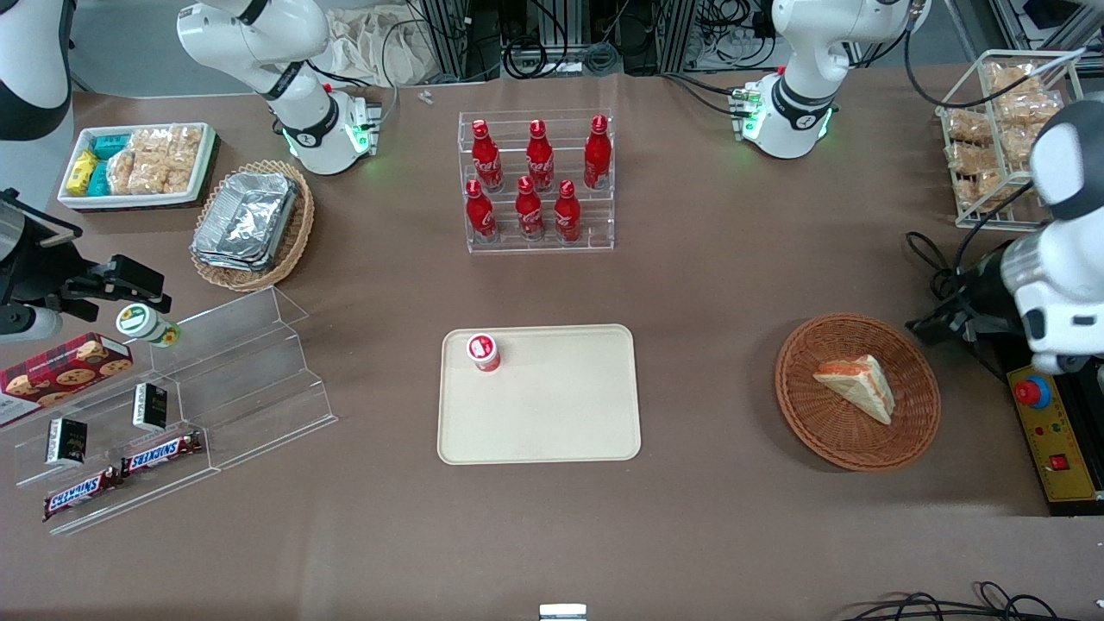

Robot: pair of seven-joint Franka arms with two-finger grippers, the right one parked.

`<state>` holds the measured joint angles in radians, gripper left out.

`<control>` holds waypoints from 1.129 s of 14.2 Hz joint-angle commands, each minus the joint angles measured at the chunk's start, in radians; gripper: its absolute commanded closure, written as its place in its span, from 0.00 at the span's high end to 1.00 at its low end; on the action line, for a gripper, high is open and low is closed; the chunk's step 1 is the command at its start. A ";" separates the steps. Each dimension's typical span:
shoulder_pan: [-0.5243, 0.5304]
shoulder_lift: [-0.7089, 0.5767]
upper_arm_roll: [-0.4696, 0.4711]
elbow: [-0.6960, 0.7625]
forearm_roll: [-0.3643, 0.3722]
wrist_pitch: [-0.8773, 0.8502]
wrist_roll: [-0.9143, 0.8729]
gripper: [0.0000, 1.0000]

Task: Place sandwich from basket to tray
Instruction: 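Move the left gripper over the sandwich in the wicker basket, then lower the left gripper and close it on the sandwich wedge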

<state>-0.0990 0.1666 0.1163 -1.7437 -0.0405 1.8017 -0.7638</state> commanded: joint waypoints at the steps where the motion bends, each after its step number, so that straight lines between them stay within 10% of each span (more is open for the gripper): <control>1: -0.011 -0.006 0.003 -0.187 -0.004 0.203 -0.064 1.00; 16: -0.015 0.246 0.009 -0.221 0.011 0.522 -0.164 1.00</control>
<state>-0.1014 0.4468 0.1181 -1.9452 -0.0440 2.3036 -0.8658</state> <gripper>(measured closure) 0.000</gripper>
